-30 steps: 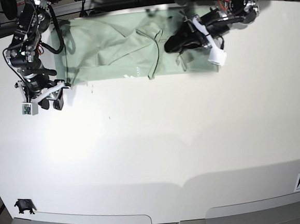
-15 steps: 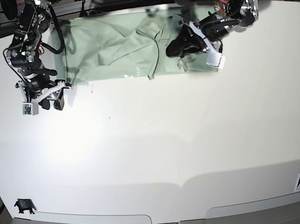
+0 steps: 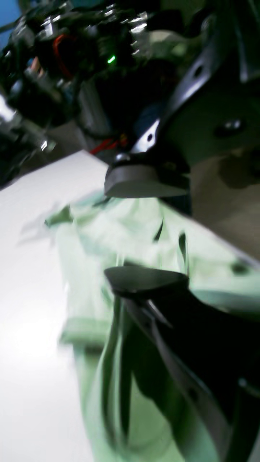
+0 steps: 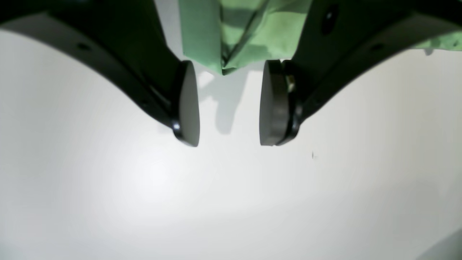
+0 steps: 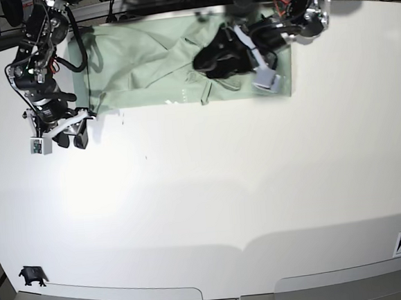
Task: Fold the T-shirt properly
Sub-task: 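Move the left gripper onto the shirt's other end and grasp it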
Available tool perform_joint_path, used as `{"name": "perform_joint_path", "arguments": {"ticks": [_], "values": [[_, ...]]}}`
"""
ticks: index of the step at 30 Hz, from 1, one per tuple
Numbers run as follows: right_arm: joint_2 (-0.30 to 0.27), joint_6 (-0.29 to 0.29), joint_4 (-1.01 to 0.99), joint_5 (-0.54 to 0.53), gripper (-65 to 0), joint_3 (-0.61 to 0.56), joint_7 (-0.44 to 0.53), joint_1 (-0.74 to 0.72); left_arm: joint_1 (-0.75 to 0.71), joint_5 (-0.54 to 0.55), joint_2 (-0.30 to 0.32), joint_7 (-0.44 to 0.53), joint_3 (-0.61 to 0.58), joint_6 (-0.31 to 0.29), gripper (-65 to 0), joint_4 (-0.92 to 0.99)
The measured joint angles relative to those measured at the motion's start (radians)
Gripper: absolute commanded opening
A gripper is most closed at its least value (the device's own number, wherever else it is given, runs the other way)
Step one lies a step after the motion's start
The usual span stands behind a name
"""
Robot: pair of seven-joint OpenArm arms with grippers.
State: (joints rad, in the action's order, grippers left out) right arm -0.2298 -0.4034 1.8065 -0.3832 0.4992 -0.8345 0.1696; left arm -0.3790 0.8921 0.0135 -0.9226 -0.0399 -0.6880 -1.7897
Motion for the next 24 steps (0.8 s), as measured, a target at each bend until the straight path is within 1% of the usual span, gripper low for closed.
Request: {"name": "perform_joint_path", "arguments": {"ticks": [2, 3, 5, 6, 7, 8, 9, 10, 12, 15, 19, 21, 24], "values": [[0.0, 0.0, 0.0, -0.001, -39.6, 0.0, 0.0, 0.0, 0.0, -0.064, -0.015, 0.01, -0.071, 0.003, -36.8, 0.0], [0.0, 0.0, 0.0, -0.003, -39.6, 0.0, 0.0, 0.0, 0.0, -0.088, -0.016, 0.038, -0.103, 0.002, -36.9, 0.0], [0.0, 0.0, 0.0, -0.003, -39.6, 0.0, 0.0, 0.0, 0.007, -0.098, -0.016, 0.047, -0.131, 0.002, -37.8, 0.0], [0.0, 0.0, 0.0, -0.003, -39.6, 0.0, 0.0, 0.0, 0.013, -0.103, -0.016, 0.046, -0.131, 0.002, -40.3, 0.0], [0.0, 0.0, 0.0, -0.003, -39.6, 0.0, -0.001, 0.0, 0.02, -0.107, -0.015, 0.027, -0.13, 0.002, -45.2, -0.005], [0.0, 0.0, 0.0, -0.003, -39.6, 0.0, -0.004, 0.0, 0.025, -0.113, -0.012, 0.012, -0.124, 0.003, -52.6, -0.02], [0.0, 0.0, 0.0, -0.003, -39.6, 0.0, -0.005, 0.0, 0.025, -0.112, -0.006, -0.001, -0.116, 0.002, -61.9, -0.048], [0.0, 0.0, 0.0, -0.003, -39.6, 0.0, -0.005, 0.0, 0.024, -0.11, -0.002, -0.021, -0.103, 0.002, -65.0, -0.081], [0.0, -0.001, 0.0, -0.006, -39.6, 0.0, -0.005, 0.0, 0.024, -0.111, 0.007, -0.049, -0.069, 0.0, -65.0, -0.14], [0.0, 0.0, 0.0, -0.006, -39.6, 0.0, -0.007, 0.0, 0.025, -0.114, 0.033, -0.045, -0.008, -0.001, -65.0, -0.188], [0.0, 0.0, 0.0, -0.007, -39.6, 0.0, -0.007, -0.001, 0.021, -0.312, 0.04, -0.044, 0.08, 0.0, -65.0, -0.185], [0.0, 0.0, 0.0, -0.011, -39.6, 0.0, -0.006, 0.0, 0.005, -0.397, 0.039, 0.008, 0.112, 0.0, -65.0, -0.185], [0.0, 0.0, 0.0, -0.01, -39.6, 0.0, 0.001, 0.0, -0.029, -0.523, 0.039, 0.074, 0.125, 0.051, -65.0, -0.185]]}}
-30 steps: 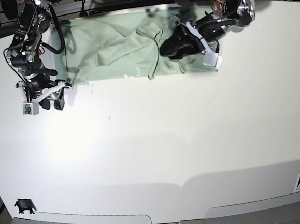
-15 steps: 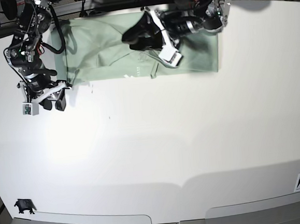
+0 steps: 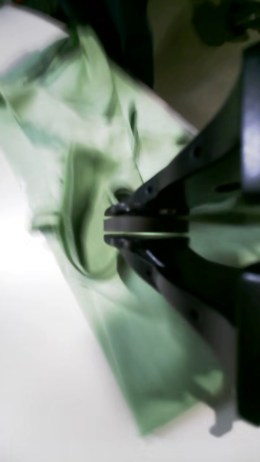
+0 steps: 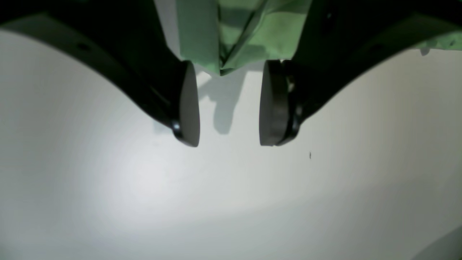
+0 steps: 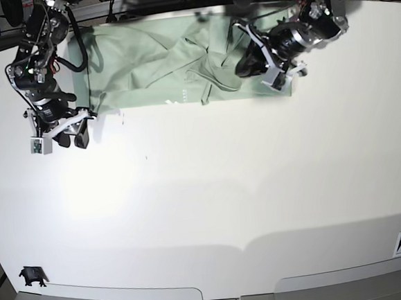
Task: Fold the T-shirt properly
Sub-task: 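Move the left gripper onto the shirt's other end and grasp it, then fold the grasped end with the left gripper toward the right gripper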
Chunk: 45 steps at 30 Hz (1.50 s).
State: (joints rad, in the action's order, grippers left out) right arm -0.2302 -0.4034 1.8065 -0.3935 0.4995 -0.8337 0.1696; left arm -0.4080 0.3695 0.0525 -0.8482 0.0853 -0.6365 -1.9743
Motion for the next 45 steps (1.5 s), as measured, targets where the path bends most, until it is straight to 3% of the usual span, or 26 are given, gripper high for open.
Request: {"name": "perform_joint_path", "arguments": {"ticks": [13, 22, 27, 29, 32, 36, 45], "values": [[0.0, -0.004, 0.0, -0.026, -39.6, 0.0, 0.0, -0.003, -0.066, -0.083, -0.002, 0.041, 0.0, 0.009, -65.0, 0.0], [0.0, -0.004, 0.0, -0.026, -39.6, 0.0, 0.0, -0.003, -0.092, -0.084, -0.002, 0.052, 0.0, 0.009, -65.0, 0.0], [0.0, -0.004, 0.0, -0.026, -39.6, 0.0, 0.0, -0.006, -0.113, -0.168, -0.002, 0.039, 0.0, 0.016, -65.0, 0.005], [0.0, -0.004, 0.0, -0.026, -39.6, 0.0, 0.0, -0.009, -0.109, -0.165, -0.002, 0.057, 0.0, 0.063, -65.0, 0.013], [0.0, -0.004, 0.0, -0.026, -39.6, 0.0, 0.0, -0.011, -0.104, -0.156, -0.002, 0.082, -0.001, 0.072, -65.0, 0.075], [0.0, -0.004, 0.0, -0.026, -39.6, 0.0, 0.0, -0.009, -0.109, -0.03, 0.001, 0.093, -0.016, 0.072, -65.0, 0.145], [0.0, -0.004, 0.0, -0.026, -39.6, 0.0, -0.001, -0.009, -0.061, -0.023, 0.0, 0.094, -0.216, 0.077, -65.0, 0.151]]}}
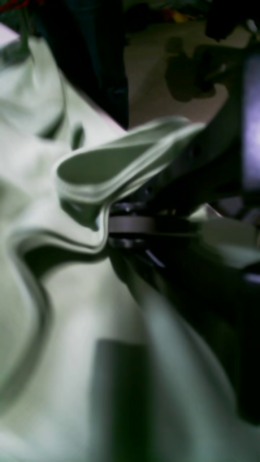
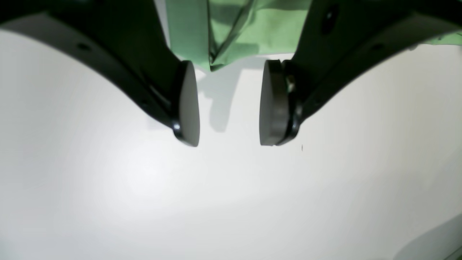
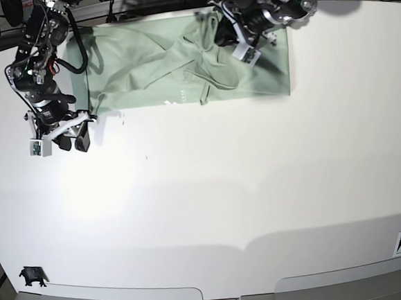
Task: Fold the T-shirt properly
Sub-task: 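Fold the grasped end with the left gripper toward the right gripper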
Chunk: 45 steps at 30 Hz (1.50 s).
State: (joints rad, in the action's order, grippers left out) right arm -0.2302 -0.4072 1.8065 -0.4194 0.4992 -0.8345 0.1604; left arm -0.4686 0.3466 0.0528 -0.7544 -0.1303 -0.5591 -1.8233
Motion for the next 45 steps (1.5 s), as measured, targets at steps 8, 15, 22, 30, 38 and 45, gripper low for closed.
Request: {"name": "perform_joint_path", "arguments": {"ticks": [8, 15, 22, 30, 38, 45], "values": [[0.0, 0.0, 0.0, 0.0, -39.6, 0.0, 0.0, 0.0, 0.066, -0.007, 0.0, 0.05, -0.158, -0.002, -65.0, 0.0], [0.0, 0.0, 0.0, 0.0, -39.6, 0.0, 0.0, 0.0, 0.087, -0.067, 0.006, 0.047, -0.161, -0.019, -65.0, -0.057], [0.0, 0.0, 0.0, 0.002, -39.6, 0.0, 0.0, 0.0, 0.089, -0.229, 0.006, 0.044, -0.163, 0.038, -65.0, -0.117], [0.0, 0.0, 0.0, 0.002, -39.6, 0.0, 0.0, 0.0, 0.087, -0.377, 0.061, 0.076, -0.163, 0.267, -65.0, -0.117], [0.0, 0.0, 0.0, 0.003, -39.6, 0.0, 0.0, 0.0, 0.087, -0.389, 0.067, 0.131, -0.163, 0.302, -65.0, -0.116], [0.0, 0.0, 0.0, 0.003, -39.6, 0.0, 0.0, 0.0, 0.106, -0.389, 0.067, 0.153, -0.163, 0.302, -65.0, -0.114]]}}
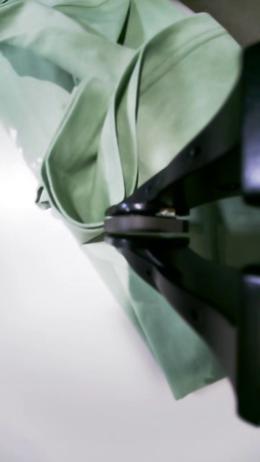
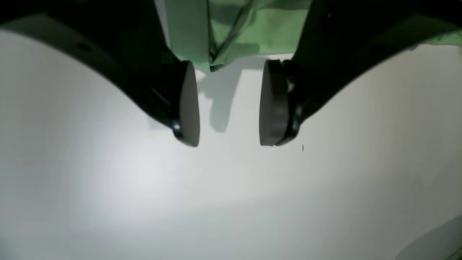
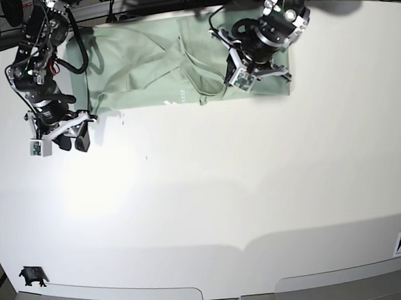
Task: Fold the T-shirt properly
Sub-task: 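Fold the grasped end with the left gripper toward the right gripper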
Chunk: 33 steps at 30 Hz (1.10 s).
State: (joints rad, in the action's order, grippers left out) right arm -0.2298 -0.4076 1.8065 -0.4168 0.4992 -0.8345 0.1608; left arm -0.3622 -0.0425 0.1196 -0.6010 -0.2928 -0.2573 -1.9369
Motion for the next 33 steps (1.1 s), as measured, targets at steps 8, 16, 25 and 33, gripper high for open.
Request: {"name": "perform_joint_path", "arguments": {"ticks": [8, 16, 25, 33], "values": [[0.0, 0.0, 0.0, 0.0, -39.6, 0.0, 0.0, 0.0, 0.087, 0.018, -0.003, 0.002, -0.001, 0.022, -65.0, 0.158], [0.0, 0.0, 0.0, 0.0, -39.6, 0.0, 0.0, 0.0, 0.124, 0.176, -0.112, 0.002, -0.001, -0.04, -65.0, 0.181], [0.0, 0.0, 0.0, 0.0, -39.6, 0.0, 0.0, 0.0, 0.132, 0.271, -0.175, 0.024, -0.002, -0.201, -65.0, 0.181], [-0.05, -0.002, 0.0, 0.183, -30.7, 0.001, 0.021, 0.0, 0.139, 0.271, -0.168, -0.115, 0.0, -0.204, -65.0, 0.046]]}}
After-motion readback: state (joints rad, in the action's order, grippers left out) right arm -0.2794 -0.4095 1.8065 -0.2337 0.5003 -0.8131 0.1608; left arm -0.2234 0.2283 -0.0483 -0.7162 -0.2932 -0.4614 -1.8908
